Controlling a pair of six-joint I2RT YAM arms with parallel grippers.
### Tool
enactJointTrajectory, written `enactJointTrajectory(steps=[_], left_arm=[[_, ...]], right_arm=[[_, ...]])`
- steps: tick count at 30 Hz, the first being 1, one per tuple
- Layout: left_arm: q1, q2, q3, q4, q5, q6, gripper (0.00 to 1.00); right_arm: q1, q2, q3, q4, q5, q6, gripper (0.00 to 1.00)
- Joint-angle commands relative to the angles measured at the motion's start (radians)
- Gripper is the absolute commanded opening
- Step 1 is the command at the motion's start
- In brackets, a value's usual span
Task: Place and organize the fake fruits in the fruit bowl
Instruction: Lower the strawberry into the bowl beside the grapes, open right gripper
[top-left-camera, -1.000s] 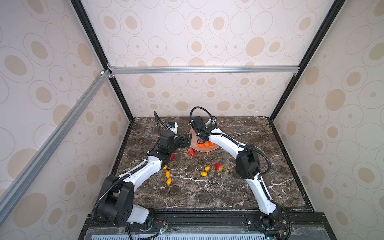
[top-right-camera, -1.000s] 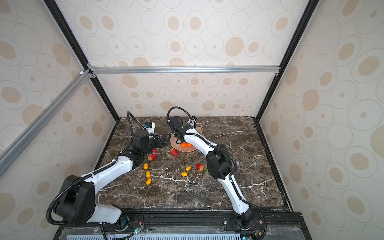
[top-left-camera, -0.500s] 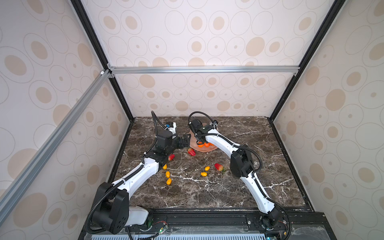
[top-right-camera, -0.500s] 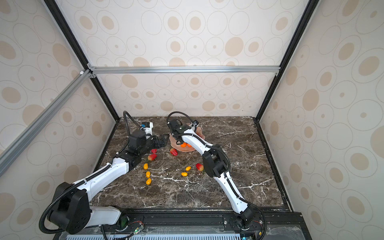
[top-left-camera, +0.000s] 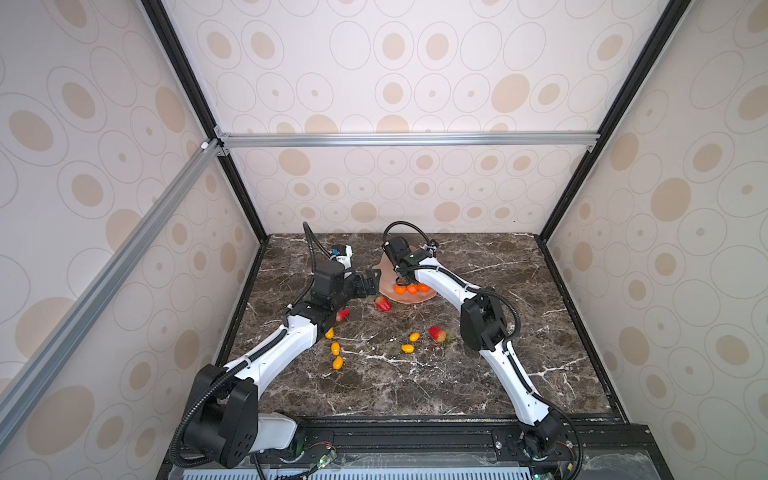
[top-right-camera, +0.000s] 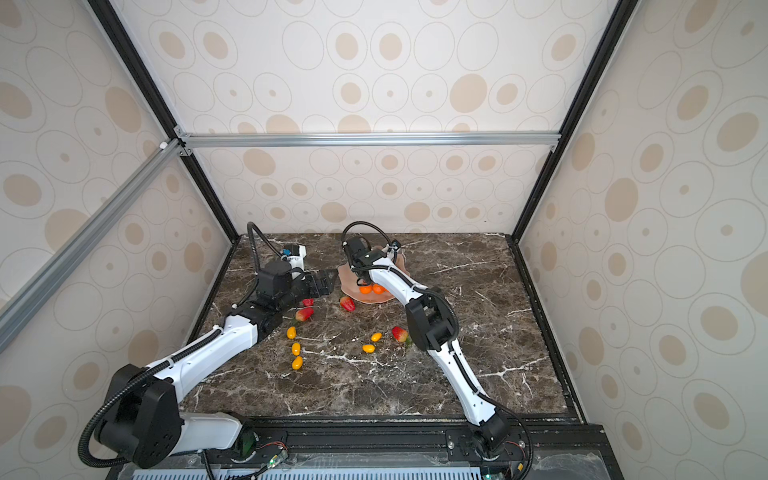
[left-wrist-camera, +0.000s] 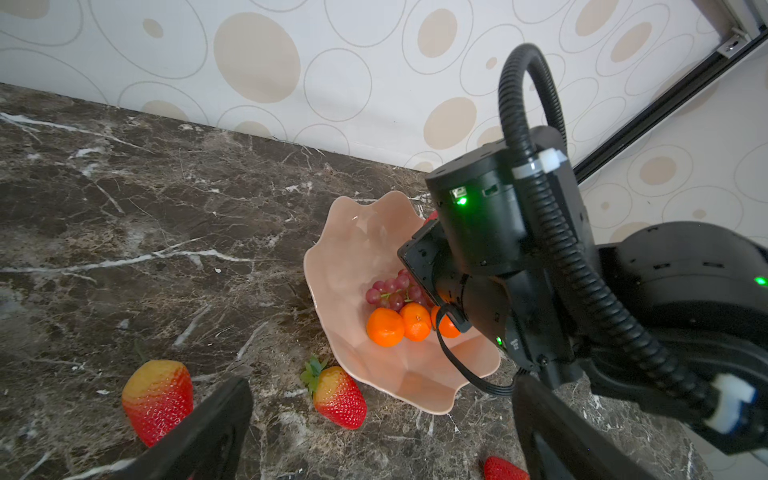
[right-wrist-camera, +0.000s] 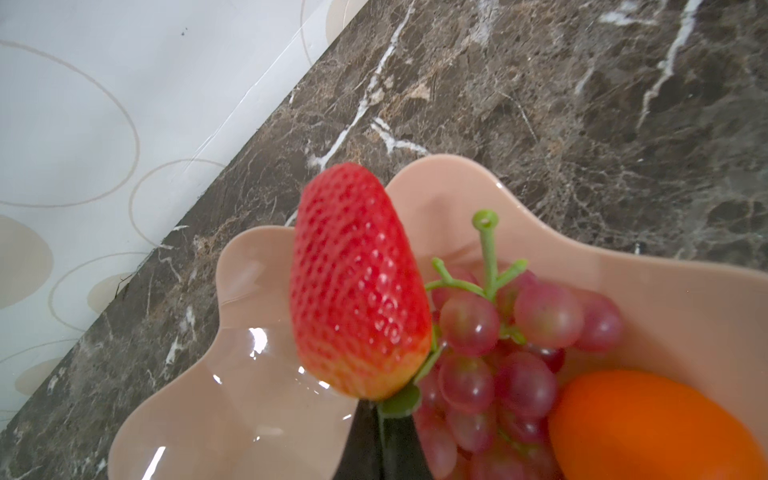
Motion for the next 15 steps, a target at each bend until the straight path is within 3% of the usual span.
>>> enactJointTrajectory(steps=[1,15], left_arm=[[0.012,-0.017,0.023,-0.01,-0.004,0.024,0.99],[0.014,-0.011,0.03,-0.015,0.0,0.03,0.98]], right_arm=[[-0.005,0.036,0.026,0.014,-0.007,-0.012,0.07],[-0.016,0.04,0.03,0.052,-0.017,-0.044,0.2]])
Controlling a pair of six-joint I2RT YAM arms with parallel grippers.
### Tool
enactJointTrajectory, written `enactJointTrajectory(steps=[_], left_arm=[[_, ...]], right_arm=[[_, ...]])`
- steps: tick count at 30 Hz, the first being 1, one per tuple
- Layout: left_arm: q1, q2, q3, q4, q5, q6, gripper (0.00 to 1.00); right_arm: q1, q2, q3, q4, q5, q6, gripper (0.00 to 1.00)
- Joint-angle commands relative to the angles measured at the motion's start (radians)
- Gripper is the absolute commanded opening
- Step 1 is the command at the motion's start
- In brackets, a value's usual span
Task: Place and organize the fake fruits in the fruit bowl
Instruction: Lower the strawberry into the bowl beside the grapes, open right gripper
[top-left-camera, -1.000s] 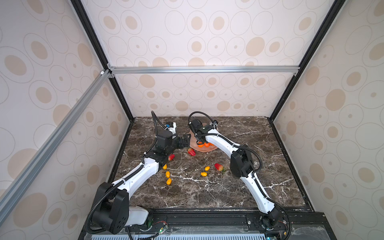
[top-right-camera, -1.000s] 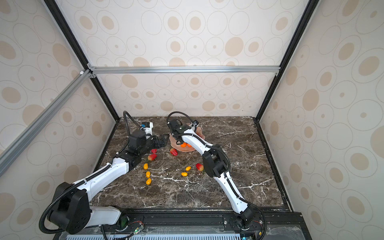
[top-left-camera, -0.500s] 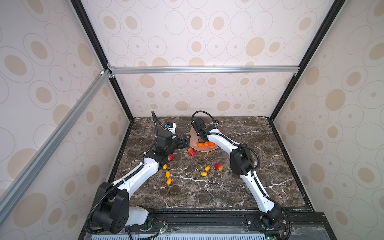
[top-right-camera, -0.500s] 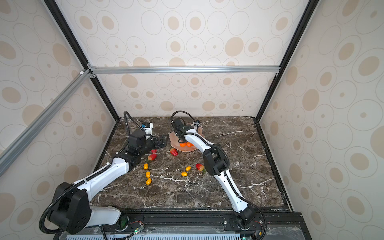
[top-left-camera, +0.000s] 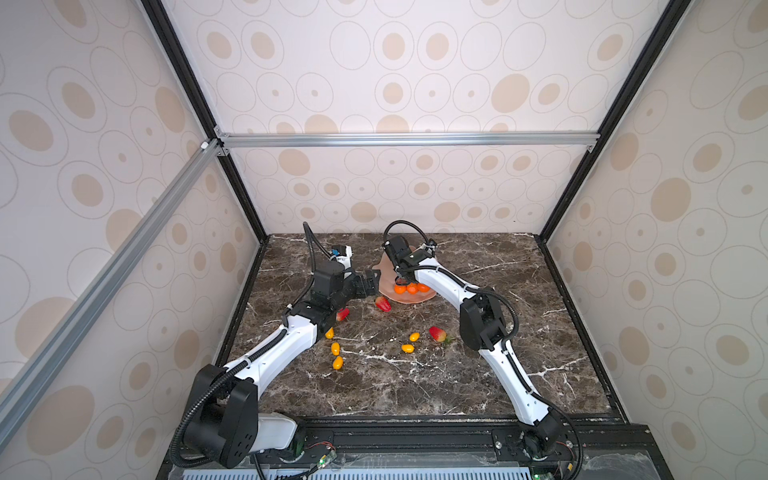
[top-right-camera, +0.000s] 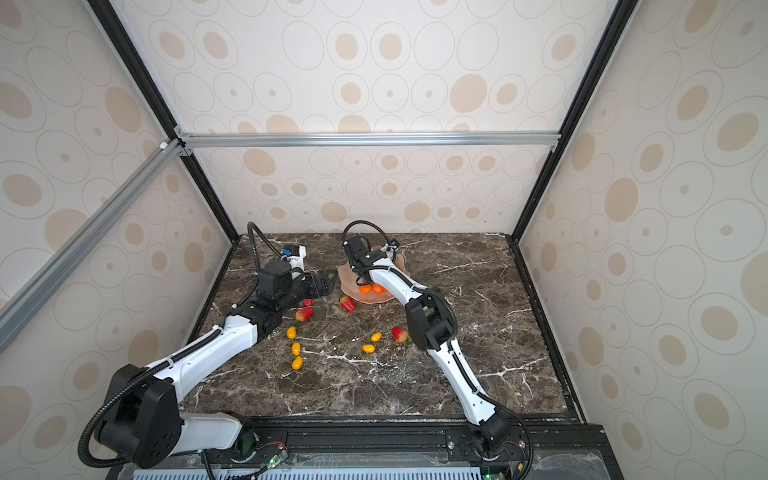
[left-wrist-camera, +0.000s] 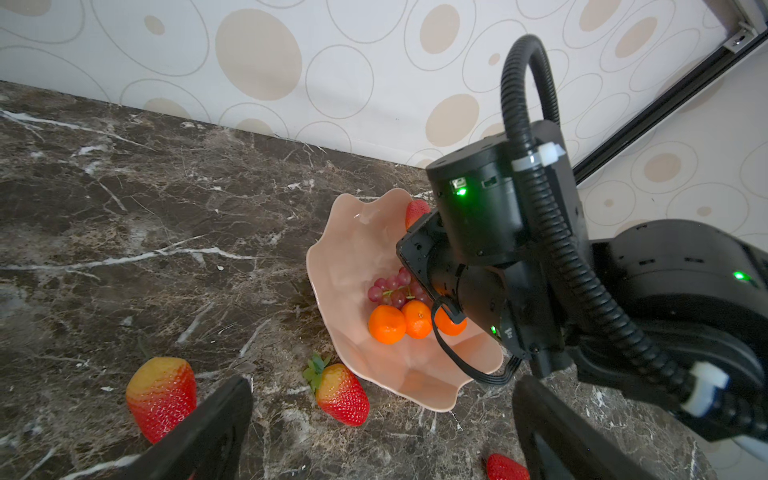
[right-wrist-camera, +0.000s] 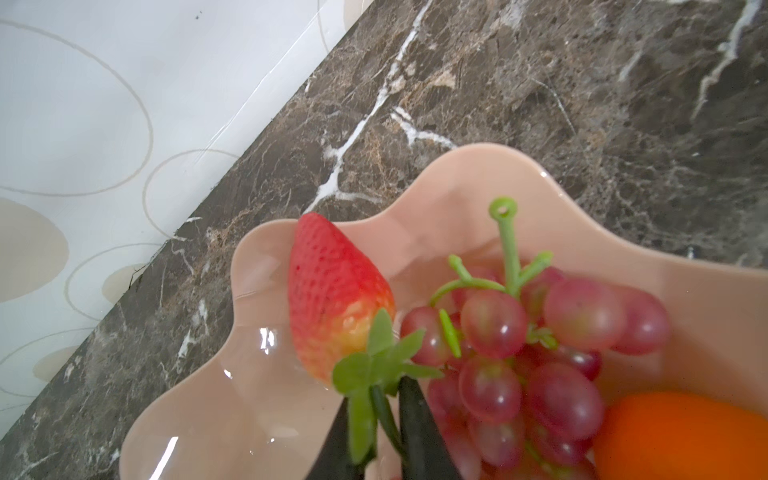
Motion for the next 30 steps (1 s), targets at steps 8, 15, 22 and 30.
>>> enactJointTrajectory(steps=[8,15,22,30], left_arm=[[0.014,-0.03,0.018,-0.01,-0.006,0.02,0.98],[0.018,-0.061,-0.012,-0.011,-0.009,0.012,0.99],[0.018,-0.119,-0.043,-0.028,-0.018,0.013,0.98],[0.013,-0.186,-0.09,-0.037,0.049,0.033,0.98]], right_arm=[[-0.008,-0.027,-0.024,0.135,-0.057,-0.125,0.33],[-0.005,-0.09,-0.067,0.225,-0.135,-0.186,0.43],[0.004,-0.175,-0.176,0.306,-0.187,-0.248,0.48],[0.028,-0.443,-0.503,0.487,-0.232,-0.398,0.5]])
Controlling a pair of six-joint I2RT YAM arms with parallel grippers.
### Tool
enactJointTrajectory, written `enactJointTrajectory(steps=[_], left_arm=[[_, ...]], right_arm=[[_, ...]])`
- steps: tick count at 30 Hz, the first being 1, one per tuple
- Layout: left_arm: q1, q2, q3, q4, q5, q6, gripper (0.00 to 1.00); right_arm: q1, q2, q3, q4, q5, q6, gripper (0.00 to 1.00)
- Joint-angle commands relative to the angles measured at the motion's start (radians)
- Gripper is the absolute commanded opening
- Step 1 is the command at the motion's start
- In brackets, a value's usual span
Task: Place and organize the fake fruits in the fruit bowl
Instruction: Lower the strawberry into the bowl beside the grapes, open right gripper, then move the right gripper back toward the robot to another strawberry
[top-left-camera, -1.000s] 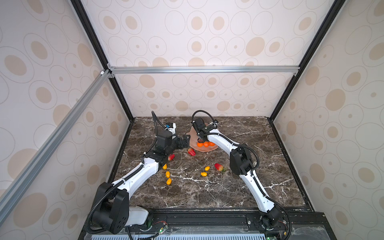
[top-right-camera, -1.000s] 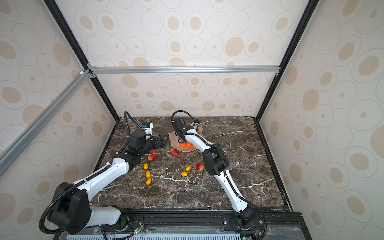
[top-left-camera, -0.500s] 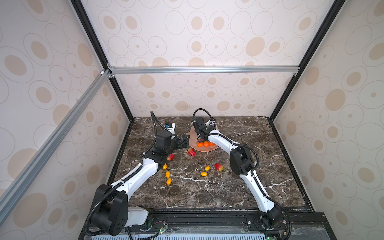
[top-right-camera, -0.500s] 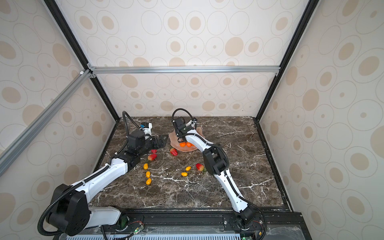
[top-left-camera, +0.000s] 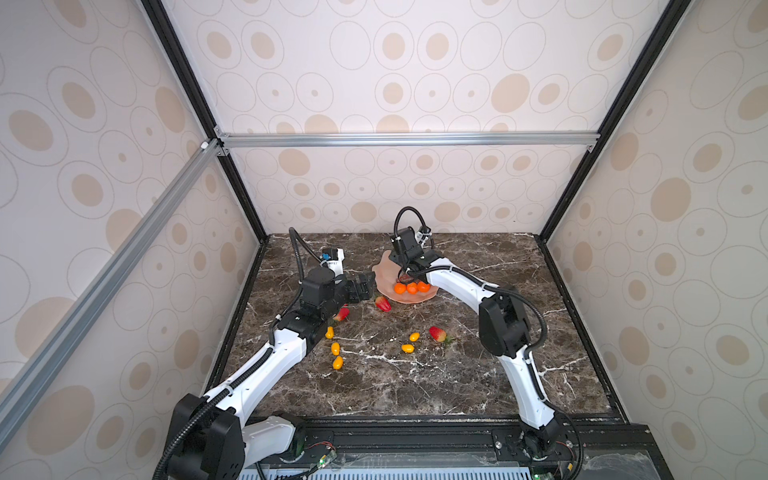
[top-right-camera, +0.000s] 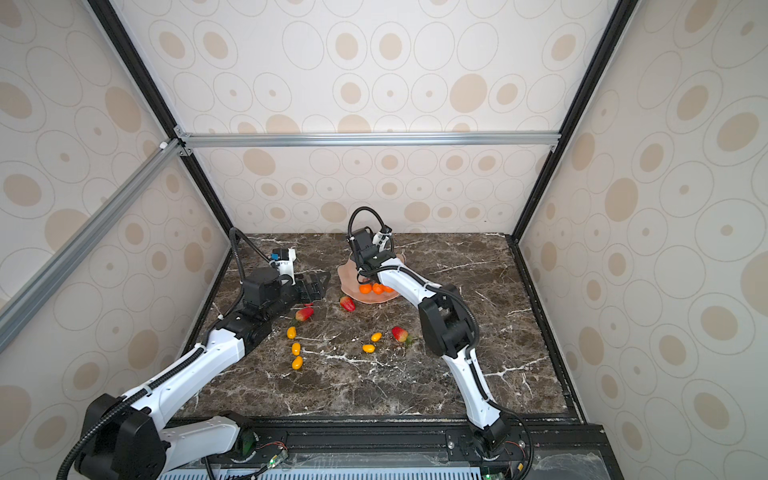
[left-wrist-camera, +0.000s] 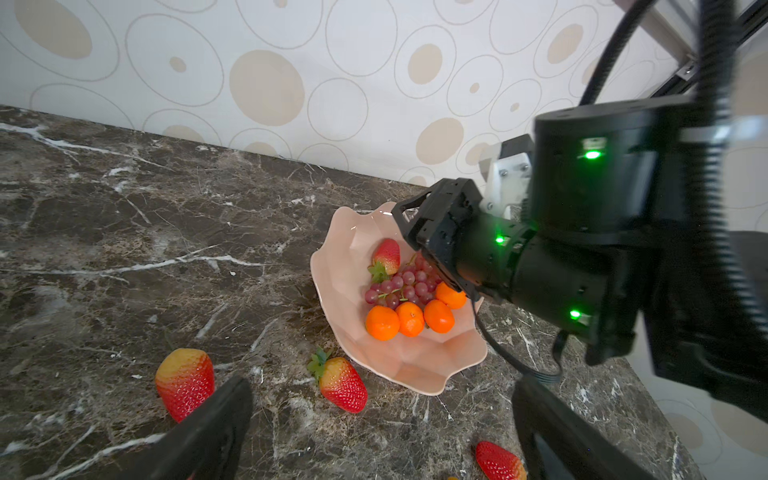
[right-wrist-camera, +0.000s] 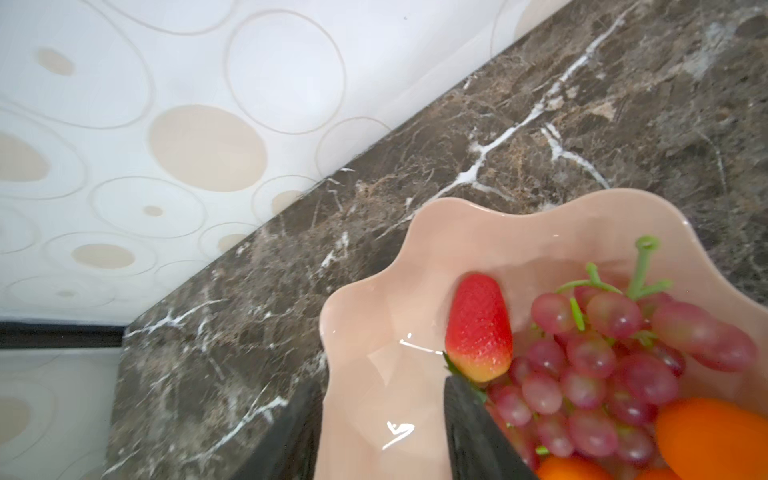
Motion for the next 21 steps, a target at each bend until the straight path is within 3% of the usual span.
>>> enactJointTrajectory(steps=[1,11,21], left_arm=[[-0.001,-0.037,-0.027,-0.008,0.05,0.022,0.98],[-0.161,-0.082,-0.138,0.057,0.07,-0.001,0.98],[-0.355,-0.042,-0.222,0.192,0.038,-0.015,0.98]], right_arm=[[0.01,-0.159,-0.161,0.129,-0.042,-0.105,0.51],[0.006,-0.584,-0.723,0.18,-0.186,-0.352,0.51],[-0.022,-0.913,-1.016,-0.02,-0.257,-0.592,0.48]])
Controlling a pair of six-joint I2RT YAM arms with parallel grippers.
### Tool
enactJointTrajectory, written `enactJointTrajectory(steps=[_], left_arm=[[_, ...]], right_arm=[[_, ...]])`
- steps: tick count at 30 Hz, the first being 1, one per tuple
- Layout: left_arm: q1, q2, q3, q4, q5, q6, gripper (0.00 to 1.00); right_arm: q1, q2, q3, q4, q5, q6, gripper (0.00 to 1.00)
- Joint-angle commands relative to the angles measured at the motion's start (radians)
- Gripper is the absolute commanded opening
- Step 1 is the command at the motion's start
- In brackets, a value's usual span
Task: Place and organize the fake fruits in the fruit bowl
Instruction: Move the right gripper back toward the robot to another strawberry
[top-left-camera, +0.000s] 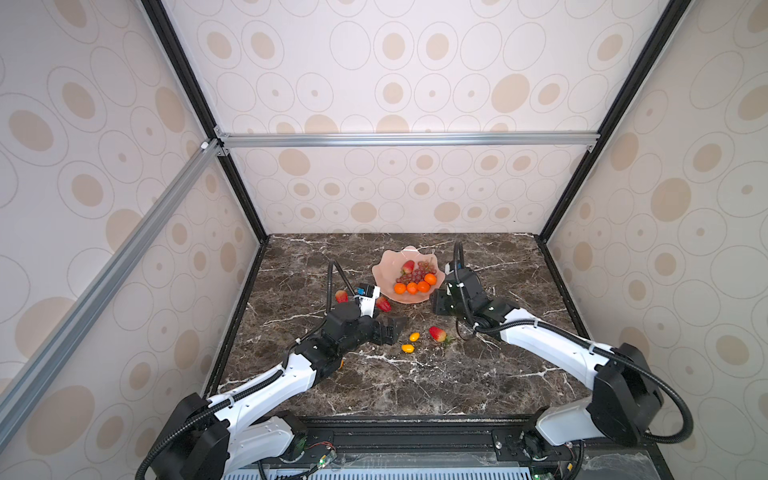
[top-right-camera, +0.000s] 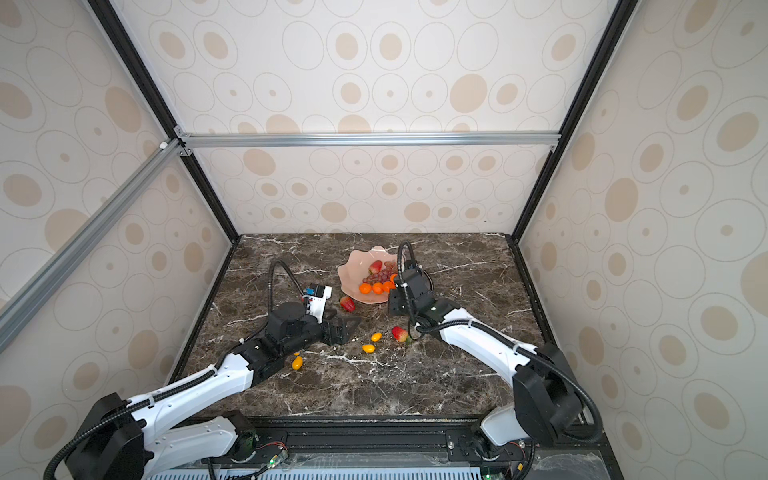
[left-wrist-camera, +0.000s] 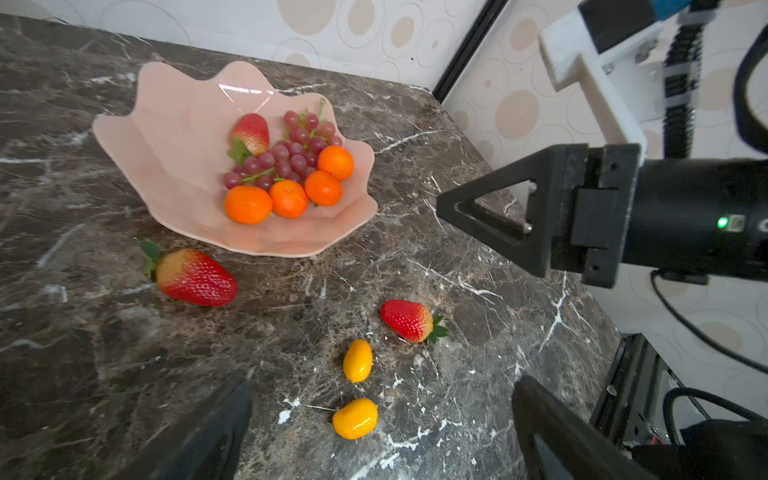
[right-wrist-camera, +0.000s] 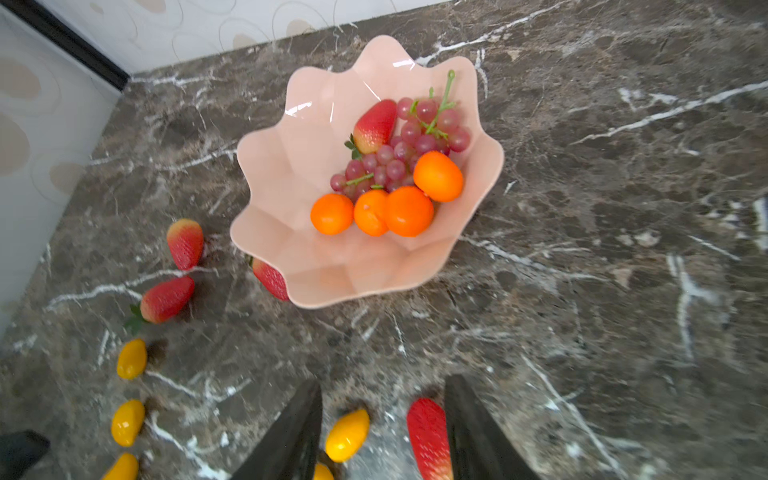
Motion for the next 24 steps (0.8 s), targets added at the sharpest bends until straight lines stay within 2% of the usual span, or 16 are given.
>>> enactJointTrajectory(steps=[1,4,7,10,14,20,24], left_arm=[[-0.058,0.024,-0.007,0.094,-0.024,-0.004,0.99],[-0.096,0.064,-0.019,0.14,-0.026,-0.014,0.98],[-0.132,0.099,-0.021,0.179,-0.03,-0.029,0.98],[-0.161,0.116,-0.016,0.189,-0.039,-0.034,0.98],[-0.18,0.12,-0.033,0.219,-0.04,-0.043,0.98],[-0.211,0.122,-0.046,0.226,-0.035,-0.042,0.98],[-0.213,0.122,-0.047,0.219,-0.057,-0.039,0.98]], right_arm=[[-0.016,-0.08,-0.047,-0.121,-0.058,-0.18,0.48],[-0.051,-0.104,-0.022,-0.272,-0.161,-0.311,0.53],[-0.103,-0.076,0.001,-0.375,-0.264,-0.375,0.53],[-0.173,-0.012,0.004,-0.42,-0.421,-0.385,0.52],[-0.236,0.064,-0.034,-0.349,-0.617,-0.367,0.51],[-0.256,0.149,-0.044,-0.304,-0.659,-0.38,0.53],[-0.263,0.192,-0.029,-0.313,-0.635,-0.402,0.57]])
